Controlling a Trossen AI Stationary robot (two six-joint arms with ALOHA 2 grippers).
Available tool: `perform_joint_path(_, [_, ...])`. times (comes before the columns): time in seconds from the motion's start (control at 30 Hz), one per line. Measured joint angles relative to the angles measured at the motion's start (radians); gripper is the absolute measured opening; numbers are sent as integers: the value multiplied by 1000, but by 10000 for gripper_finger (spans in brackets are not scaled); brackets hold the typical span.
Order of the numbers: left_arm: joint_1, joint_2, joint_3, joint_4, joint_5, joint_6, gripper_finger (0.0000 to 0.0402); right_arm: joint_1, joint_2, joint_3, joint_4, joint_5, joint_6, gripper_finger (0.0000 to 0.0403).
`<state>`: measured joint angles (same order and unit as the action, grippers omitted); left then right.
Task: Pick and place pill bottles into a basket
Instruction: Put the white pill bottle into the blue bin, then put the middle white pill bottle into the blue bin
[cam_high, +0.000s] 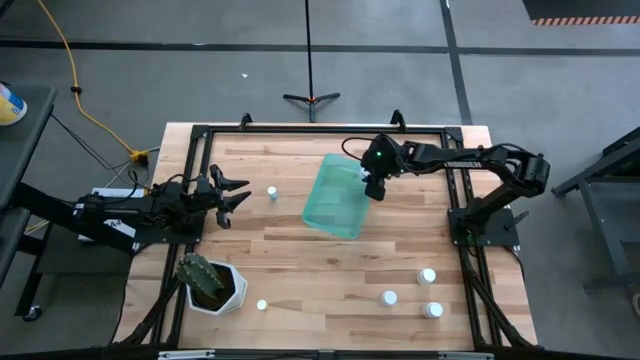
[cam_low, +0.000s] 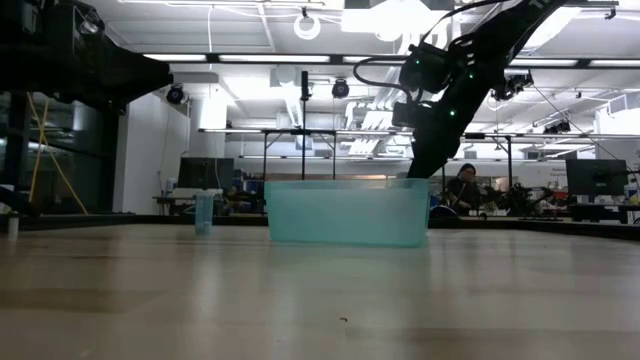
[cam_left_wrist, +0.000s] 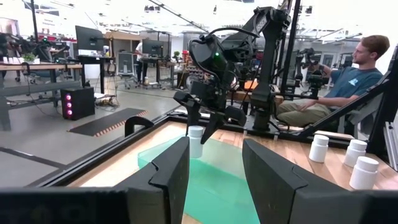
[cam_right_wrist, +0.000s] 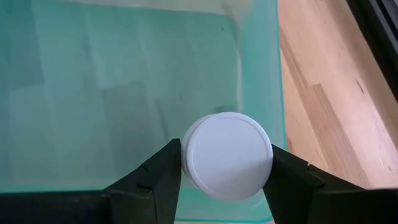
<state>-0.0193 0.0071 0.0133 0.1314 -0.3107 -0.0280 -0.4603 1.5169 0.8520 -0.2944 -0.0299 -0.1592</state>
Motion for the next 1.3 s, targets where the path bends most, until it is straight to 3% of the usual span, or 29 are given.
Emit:
perform_joint_path(0.17, [0,0,0,0,0,0,184,0,0,0,0,-1,1,191])
perform_joint_path(0.53, [0,0,0,0,0,0,184,0,0,0,11,47,2,272])
perform_joint_path(0.73, [0,0,0,0,1,0,184,0,0,17,45,19,-23,273])
perform_joint_path(0.93, [0,0,0,-1,1,0,184,15,0,121,53,-17,-36,272])
perform_joint_path(1.17, [0,0,0,-6,1,-3,184,115,0,229,36,-94,-112,272])
perform_joint_path(1.3, [0,0,0,-13,1,-3,184,195,0,249,-18,-47,-107,272])
